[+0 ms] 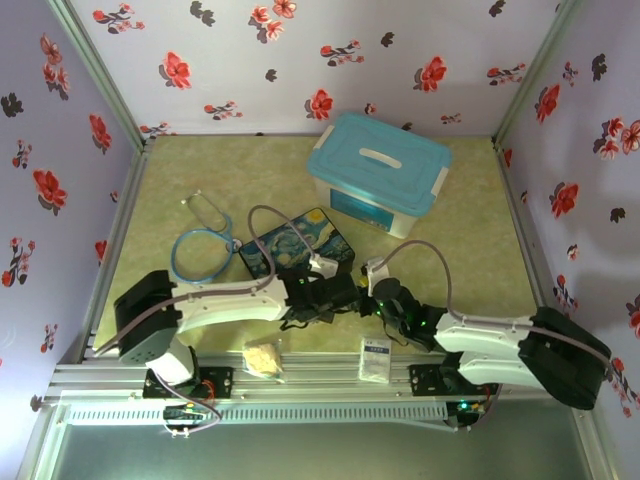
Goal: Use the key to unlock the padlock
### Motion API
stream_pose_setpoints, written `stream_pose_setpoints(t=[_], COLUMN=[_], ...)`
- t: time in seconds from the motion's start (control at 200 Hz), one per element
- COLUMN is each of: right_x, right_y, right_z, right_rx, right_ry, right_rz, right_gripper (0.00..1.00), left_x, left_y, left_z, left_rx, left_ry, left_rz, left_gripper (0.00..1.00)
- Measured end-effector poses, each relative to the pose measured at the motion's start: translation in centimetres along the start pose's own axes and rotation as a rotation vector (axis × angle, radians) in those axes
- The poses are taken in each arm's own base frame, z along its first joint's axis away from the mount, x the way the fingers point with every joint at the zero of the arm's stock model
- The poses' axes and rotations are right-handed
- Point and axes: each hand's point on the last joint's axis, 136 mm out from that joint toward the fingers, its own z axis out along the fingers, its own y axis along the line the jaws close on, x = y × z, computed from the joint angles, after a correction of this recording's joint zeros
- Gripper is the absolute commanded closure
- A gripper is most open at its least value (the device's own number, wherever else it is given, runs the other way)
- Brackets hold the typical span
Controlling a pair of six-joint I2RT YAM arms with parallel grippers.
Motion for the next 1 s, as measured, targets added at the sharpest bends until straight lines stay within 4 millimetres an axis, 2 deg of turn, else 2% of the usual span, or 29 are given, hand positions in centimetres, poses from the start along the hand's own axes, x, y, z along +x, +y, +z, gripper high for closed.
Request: stream_pose_setpoints(t=[0.095, 0.18, 0.39, 0.61, 0.775, 0.88, 0.995], right_x=[-0.7, -0.5, 2.1, 4.6, 4.4, 4.1, 3.7], right_y=[0.3, 0.5, 2.1, 3.9, 6.0, 6.5, 6.6], right_z=[-0.2, 0.0, 2.0, 4.1, 4.3, 4.3, 4.2], right_rx=[0.003, 0.01, 0.008, -0.03, -0.083, -0.096, -0.103], right_ry=[0.009, 0.035, 0.154, 0.229, 0.222, 0.212, 0.196], right_rz=[0.06, 0.097, 0.139, 0.186, 0.192, 0.212, 0.227], right_gripper=[0.48, 0.48, 0.5, 0.5, 0.5, 0.5, 0.5], left_x=[-0.2, 0.1, 1.5, 0.8, 0.1, -0.2, -0.6], left_y=[1.0, 2.4, 5.3, 7.8, 9.7, 11.2, 12.3], left_z=[-0.6, -0.8, -1.3, -2.5, -3.0, -3.4, -4.0], left_rx=[0.038, 0.069, 0.179, 0.246, 0.255, 0.253, 0.253], left_ry=[-0.033, -0.063, -0.153, -0.233, -0.273, -0.291, -0.312], left_rz=[-0.041, -0.088, -0.233, -0.365, -0.441, -0.488, -0.514], left_gripper=[0.6, 0.57, 0.56, 0.48, 0.46, 0.45, 0.33])
